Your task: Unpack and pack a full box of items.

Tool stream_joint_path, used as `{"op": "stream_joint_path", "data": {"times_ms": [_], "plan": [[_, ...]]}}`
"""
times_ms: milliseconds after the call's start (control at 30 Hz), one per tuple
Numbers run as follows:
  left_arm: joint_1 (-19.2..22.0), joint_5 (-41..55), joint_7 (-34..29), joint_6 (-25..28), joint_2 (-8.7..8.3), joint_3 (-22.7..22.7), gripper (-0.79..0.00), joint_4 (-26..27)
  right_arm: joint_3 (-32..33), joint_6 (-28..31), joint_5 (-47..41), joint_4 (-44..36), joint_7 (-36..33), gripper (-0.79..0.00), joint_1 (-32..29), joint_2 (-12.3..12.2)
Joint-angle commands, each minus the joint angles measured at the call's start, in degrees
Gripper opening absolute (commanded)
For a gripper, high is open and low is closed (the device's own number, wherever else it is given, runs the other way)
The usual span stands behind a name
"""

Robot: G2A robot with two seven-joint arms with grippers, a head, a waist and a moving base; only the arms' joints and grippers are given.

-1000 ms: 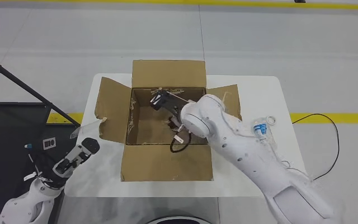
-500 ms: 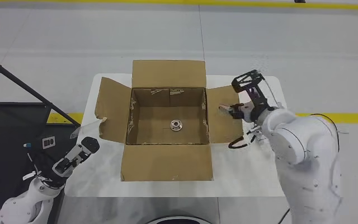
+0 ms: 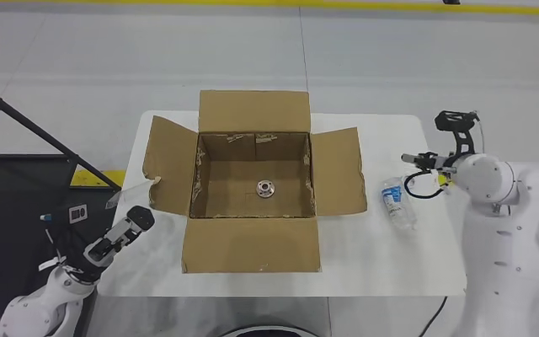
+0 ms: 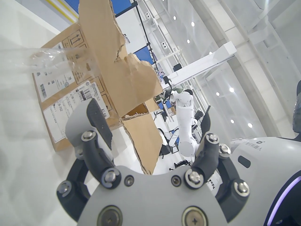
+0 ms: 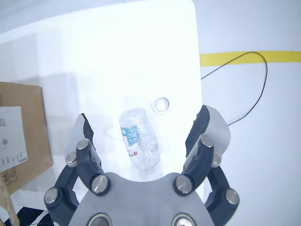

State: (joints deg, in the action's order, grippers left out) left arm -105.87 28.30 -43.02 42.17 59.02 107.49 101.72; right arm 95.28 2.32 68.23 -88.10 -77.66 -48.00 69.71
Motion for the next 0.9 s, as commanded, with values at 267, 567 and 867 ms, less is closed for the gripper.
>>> {"op": "stream_joint_path", "data": {"times_ms": [267, 567, 867], "plan": [[0.0, -2.1, 1.4, -0.9, 0.30, -0.9, 0.000, 1.2, -2.3, -0.9, 6.7, 12.3, -0.2, 0.000, 3.9, -0.9], [0.4, -2.8, 1.6, -1.5, 0.44, -1.2, 0.000, 1.1, -5.0, -0.1, 7.5, 21.0, 0.3, -0.296, 7.4, -1.1], [0.5, -2.4, 1.3, -1.6, 0.52, -1.0, 0.000, 0.8, -7.8, -1.2, 6.0, 30.4, 4.0, -0.422, 11.8, -0.7]]}}
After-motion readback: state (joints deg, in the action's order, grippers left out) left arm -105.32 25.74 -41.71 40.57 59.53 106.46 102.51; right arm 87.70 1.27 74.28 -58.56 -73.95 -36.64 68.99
